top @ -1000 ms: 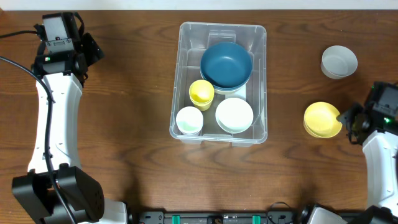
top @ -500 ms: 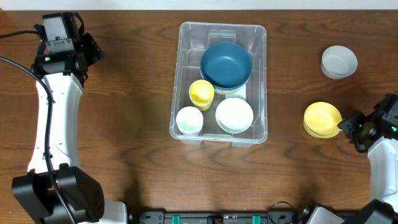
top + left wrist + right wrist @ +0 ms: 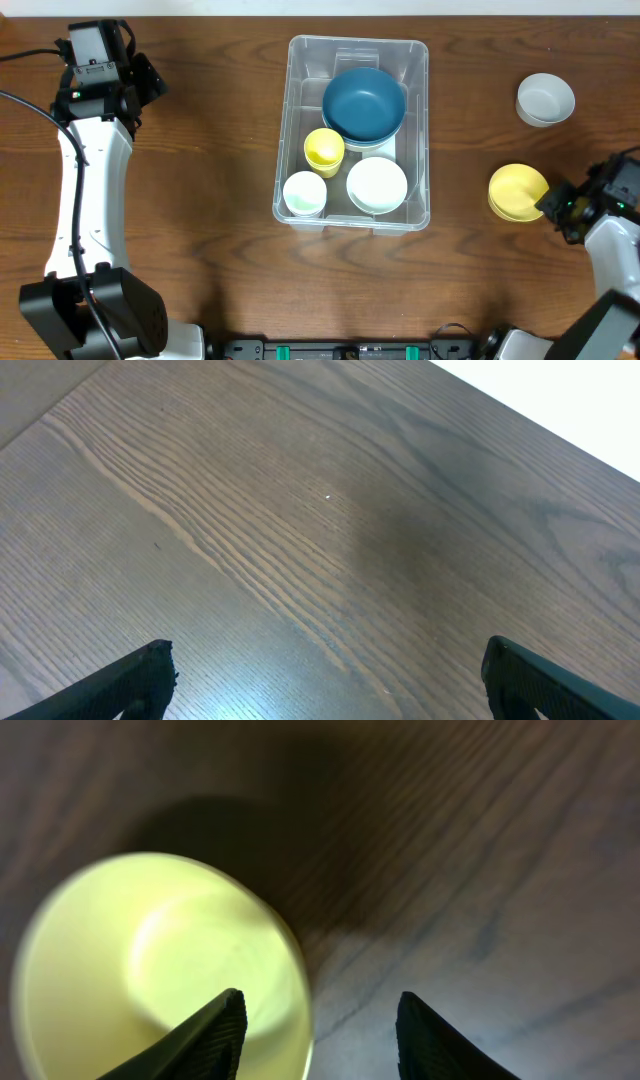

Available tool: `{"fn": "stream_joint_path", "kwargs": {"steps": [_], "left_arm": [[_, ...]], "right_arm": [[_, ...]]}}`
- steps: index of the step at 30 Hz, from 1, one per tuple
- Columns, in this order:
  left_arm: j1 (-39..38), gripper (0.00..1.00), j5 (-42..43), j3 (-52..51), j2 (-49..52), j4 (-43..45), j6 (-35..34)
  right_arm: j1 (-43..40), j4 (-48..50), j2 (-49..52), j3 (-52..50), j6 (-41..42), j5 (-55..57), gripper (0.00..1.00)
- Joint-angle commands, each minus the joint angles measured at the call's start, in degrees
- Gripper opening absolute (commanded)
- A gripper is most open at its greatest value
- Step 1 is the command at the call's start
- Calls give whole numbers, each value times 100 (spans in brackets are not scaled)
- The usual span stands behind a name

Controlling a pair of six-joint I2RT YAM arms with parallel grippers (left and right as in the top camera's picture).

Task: Pack container
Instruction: 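Grasp the yellow bowl rim with the right gripper and lift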

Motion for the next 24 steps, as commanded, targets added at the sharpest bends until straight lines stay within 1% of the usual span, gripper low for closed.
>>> {"fn": "stream_joint_path", "kwargs": {"steps": [1,3,6,9,14,21,24], "left_arm": [[20,98,-70,72,-83,-17,11],[20,98,-70,72,-83,-17,13],[20,98,-70,72,-83,-17,13],[20,98,-70,72,-83,-17,11],[20,98,-70,72,-83,-17,11],[20,98,-70,72,-83,-17,13],[20,98,-70,72,-83,-17,13]], "right_arm": [[-33,138,326,-111,-291,-251,47],[-33,238,439,-111,-380,-466,43],[-33,291,474,-111,-380,-487,36],[-33,308,474,-111,-378,-487,25],[-33,341,472,-109,-337,-494,2],[-22,435,461,-74,-313,-728,1],[-22,391,378,48,-313,-1147,1]]}}
